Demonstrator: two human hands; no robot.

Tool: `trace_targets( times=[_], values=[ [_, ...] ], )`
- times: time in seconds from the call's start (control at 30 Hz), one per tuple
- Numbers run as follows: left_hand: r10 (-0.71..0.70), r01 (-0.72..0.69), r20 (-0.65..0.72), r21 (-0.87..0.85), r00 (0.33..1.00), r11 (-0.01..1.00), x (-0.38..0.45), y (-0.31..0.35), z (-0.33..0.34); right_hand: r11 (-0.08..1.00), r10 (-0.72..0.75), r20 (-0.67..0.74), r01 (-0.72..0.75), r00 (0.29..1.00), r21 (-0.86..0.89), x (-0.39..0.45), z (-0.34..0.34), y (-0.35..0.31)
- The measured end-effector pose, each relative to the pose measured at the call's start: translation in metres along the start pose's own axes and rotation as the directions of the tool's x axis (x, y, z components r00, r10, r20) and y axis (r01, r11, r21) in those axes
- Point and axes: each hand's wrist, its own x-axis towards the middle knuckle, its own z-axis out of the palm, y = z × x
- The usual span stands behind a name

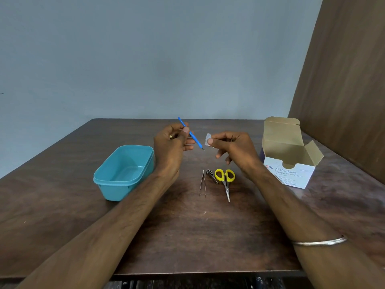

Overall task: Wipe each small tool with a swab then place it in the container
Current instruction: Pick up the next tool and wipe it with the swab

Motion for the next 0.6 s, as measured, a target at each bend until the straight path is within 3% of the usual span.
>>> trace_targets(
  times=[0.3,0.6],
  values=[
    [0.075,-0.08,0.061,0.092,0.995,0.993,-0.005,0.002,0.002,0.993,-0.032,0.096,0.043,0.995,-0.108,-0.004,0.008,0.002],
    [0.096,-0.117,0.116,0.185,0.989,0.976,-0.009,0.001,0.003,0.994,-0.054,0.098,0.063,0.994,-0.091,-0.005,0.011,-0.001]
  ],
)
